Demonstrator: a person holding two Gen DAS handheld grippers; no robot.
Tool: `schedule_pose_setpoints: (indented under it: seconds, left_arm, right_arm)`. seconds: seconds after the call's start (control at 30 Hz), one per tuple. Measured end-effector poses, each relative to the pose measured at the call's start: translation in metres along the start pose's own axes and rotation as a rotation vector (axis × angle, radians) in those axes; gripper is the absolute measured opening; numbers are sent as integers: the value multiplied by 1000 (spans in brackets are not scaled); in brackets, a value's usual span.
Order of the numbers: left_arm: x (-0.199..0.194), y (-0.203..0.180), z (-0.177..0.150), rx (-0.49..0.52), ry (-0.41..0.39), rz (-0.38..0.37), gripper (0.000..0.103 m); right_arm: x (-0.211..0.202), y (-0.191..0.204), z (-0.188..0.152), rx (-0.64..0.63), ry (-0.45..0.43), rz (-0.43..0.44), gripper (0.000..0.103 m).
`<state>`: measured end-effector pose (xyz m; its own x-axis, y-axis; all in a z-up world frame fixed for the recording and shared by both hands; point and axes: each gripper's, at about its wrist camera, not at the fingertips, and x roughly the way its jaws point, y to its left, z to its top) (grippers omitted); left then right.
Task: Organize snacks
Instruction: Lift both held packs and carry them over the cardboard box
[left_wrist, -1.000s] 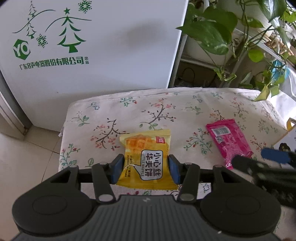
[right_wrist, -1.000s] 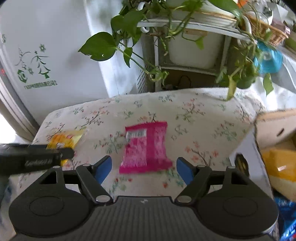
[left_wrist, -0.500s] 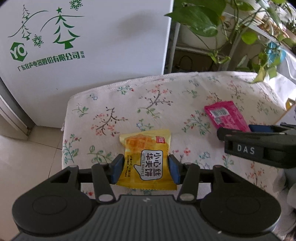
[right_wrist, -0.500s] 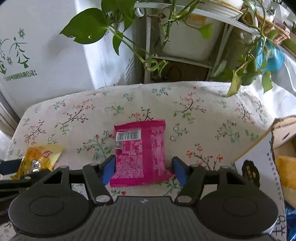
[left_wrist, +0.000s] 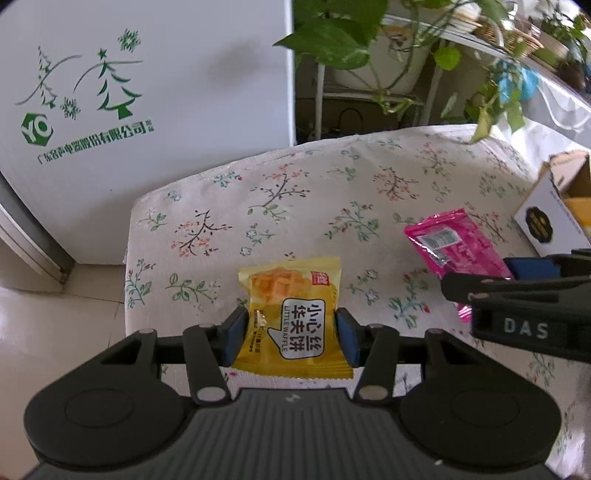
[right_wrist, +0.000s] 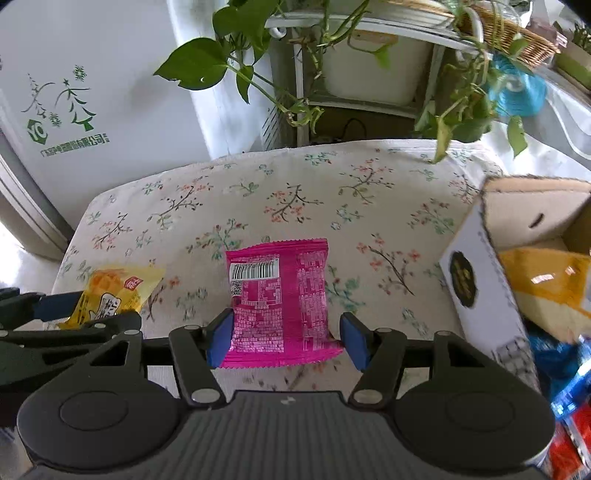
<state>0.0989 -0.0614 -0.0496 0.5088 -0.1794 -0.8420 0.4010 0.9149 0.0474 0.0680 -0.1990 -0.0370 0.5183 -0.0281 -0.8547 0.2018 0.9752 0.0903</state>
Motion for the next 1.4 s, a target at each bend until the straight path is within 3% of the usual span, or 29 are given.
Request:
schedule_pose_setpoints:
  seconds: [0.63,0.9,1.17,1.4]
  left_arm:
    - [-28,-45,-39,99,30,-2,50]
    - [-38,-61,-47,110,14,24,50]
    - [-38,-76,-56,123,39,21,50]
    - [-39,-83,-61,121,49,9,50]
  right_arm:
    - [-52,-33,-46,-101,45,13,68]
    - [-49,-59,-55,-23,39,28,68]
    - [-46,-52,-53,-42,71,69,68]
    - [-56,-47,-55,-94,50,100,68]
